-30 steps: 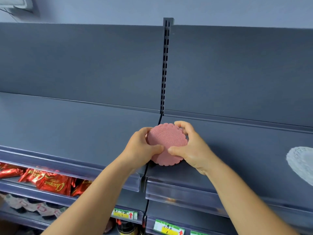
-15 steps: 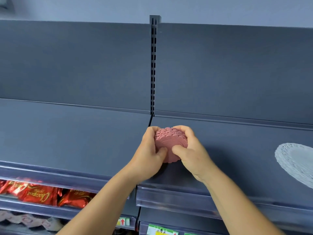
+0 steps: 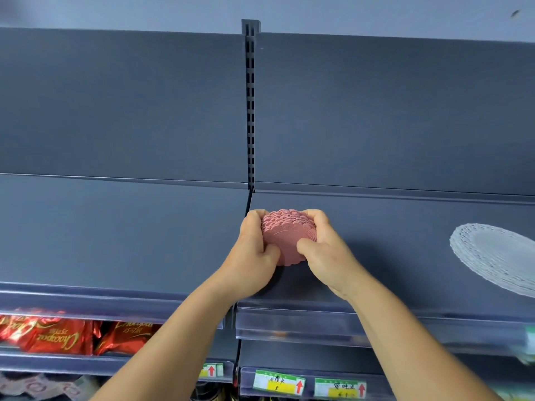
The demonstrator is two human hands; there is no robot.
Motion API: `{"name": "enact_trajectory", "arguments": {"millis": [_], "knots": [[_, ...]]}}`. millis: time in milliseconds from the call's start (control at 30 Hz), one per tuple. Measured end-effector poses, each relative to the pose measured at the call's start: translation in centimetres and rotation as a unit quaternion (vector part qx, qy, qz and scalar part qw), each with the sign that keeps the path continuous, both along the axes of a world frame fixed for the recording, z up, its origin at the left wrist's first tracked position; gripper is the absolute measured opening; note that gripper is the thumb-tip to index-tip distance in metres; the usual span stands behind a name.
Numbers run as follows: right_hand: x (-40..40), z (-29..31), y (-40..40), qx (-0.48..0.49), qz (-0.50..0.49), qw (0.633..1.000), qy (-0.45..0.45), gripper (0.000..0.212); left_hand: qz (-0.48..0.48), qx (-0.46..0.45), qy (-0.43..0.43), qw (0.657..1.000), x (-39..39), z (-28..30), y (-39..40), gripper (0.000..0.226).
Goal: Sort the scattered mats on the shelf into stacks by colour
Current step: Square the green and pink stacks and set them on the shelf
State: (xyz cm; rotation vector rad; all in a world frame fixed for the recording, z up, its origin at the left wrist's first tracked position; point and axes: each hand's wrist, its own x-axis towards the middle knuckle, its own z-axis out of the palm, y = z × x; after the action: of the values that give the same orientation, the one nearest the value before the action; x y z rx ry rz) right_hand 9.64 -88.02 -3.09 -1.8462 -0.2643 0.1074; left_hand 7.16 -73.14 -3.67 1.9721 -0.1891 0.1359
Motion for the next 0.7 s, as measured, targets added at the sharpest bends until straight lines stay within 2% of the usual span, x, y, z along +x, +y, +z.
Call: {"name": "enact_trajectory", "arguments": {"millis": [167, 333, 567, 700], "knots": [[-0.4, 0.2, -0.1, 0.033, -0.006, 0.999, 0.027, 0.052, -0.032, -0.012, 0.033, 0.999, 0.1, 0.8, 0.0, 0.042], [-0.2, 0.2, 0.2, 0.002, -0.014, 1.0, 0.008, 0.055, -0.03, 0.011, 0.031, 0.999, 0.2, 0.8, 0.3, 0.031], [-0.7, 0.0, -1.4, 0.054, -0.085, 0.995, -0.021, 0.051, 0.005, 0.035, -0.021, 0.999, 0.4, 0.9, -0.8, 0.037], [-0.8, 0.7, -4.5, 0.096, -0.134, 0.985, -0.044, 0.048, 0.017, 0.004, -0.043, 0.999, 0.9, 1.9, -4.0, 0.038]]}}
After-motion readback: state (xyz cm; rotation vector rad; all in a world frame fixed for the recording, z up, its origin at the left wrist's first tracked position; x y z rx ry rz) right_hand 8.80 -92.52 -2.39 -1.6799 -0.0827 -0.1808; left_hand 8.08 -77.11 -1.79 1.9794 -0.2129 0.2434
